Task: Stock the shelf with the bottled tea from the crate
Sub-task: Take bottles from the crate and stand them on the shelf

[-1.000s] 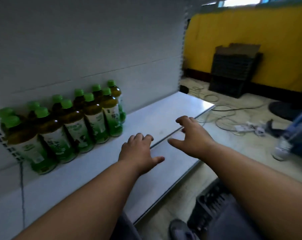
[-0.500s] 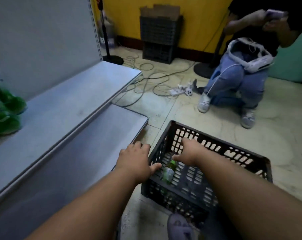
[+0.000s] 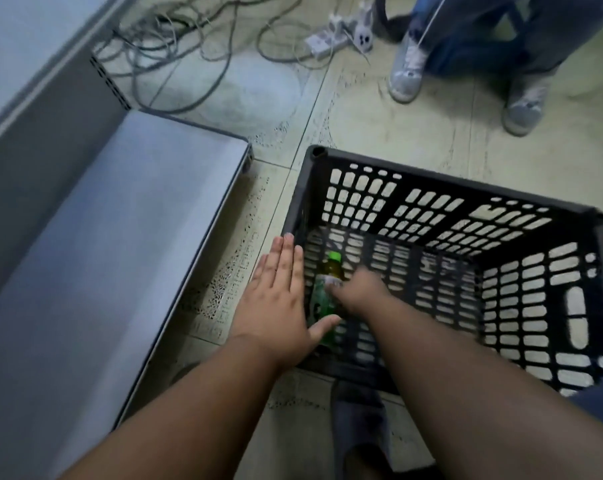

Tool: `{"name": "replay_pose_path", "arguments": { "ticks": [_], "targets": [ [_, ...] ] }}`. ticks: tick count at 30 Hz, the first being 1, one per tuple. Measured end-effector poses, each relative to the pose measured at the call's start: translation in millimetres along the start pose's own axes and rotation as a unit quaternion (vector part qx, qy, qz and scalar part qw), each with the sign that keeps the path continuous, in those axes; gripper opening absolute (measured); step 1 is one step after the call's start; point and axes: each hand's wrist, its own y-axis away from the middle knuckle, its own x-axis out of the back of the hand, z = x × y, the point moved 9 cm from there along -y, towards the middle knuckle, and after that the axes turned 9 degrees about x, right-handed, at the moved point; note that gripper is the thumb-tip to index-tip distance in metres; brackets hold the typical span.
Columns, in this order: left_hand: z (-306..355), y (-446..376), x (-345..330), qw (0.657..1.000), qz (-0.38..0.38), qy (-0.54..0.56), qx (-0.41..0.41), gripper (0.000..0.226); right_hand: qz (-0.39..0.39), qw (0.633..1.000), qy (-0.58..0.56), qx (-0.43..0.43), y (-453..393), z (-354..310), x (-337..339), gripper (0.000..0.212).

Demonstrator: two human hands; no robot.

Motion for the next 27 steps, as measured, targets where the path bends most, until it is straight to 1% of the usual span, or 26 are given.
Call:
{"name": "replay_pose_path", "arguments": {
  "ticks": [4,7,9,12,13,15,17,21,24,25,27],
  "targets": [
    [2,-4,1,1.0,0.013,-0.014,0.002,0.107,-0.014,0.999,-0.036,-0.032,-31,5,-15,0.075],
    [2,-6,1,1.0,0.013,-0.01,0.006,0.107,-0.012,0.997,-0.06,-0.038,-52,5,-23,0.077],
    [1,-6,1,1.0,0.012,-0.007,0.008,0.106,-0.029,0.997,-0.062,-0.036,-66,7,-31,0.081],
    [2,-5,0,1.0,0.009,-0.012,0.006,0.106,-0.057,0.992,-0.106,-0.032,-84,11,-44,0.072],
    [2,-6,0,1.0,0.008,-0.01,0.006,0.106,-0.058,0.989,-0.13,-0.037,-87,14,-47,0.07],
    [2,-7,0,1.0,0.006,-0.012,0.005,0.107,-0.05,0.986,-0.154,-0.043,-88,21,-49,0.075],
    [3,-8,-1,1.0,0.008,-0.017,0.003,0.108,-0.029,0.984,-0.173,-0.031,-84,21,-42,0.078],
    [2,-13,-5,0.999,-0.026,-0.042,0.019,0.11,0.0,0.969,-0.246,0.023,-68,5,-9,0.074],
    [2,-13,-1,0.999,-0.037,-0.027,0.024,0.11,0.021,0.96,-0.264,0.093,-36,-20,42,0.066],
    [2,-11,3,0.998,-0.05,0.001,0.024,0.11,0.029,0.958,-0.258,0.123,-21,-31,63,0.065],
    [-3,-5,17,0.987,-0.072,0.134,0.048,0.112,0.037,0.954,-0.227,0.193,13,-57,103,0.074]
  ]
}}
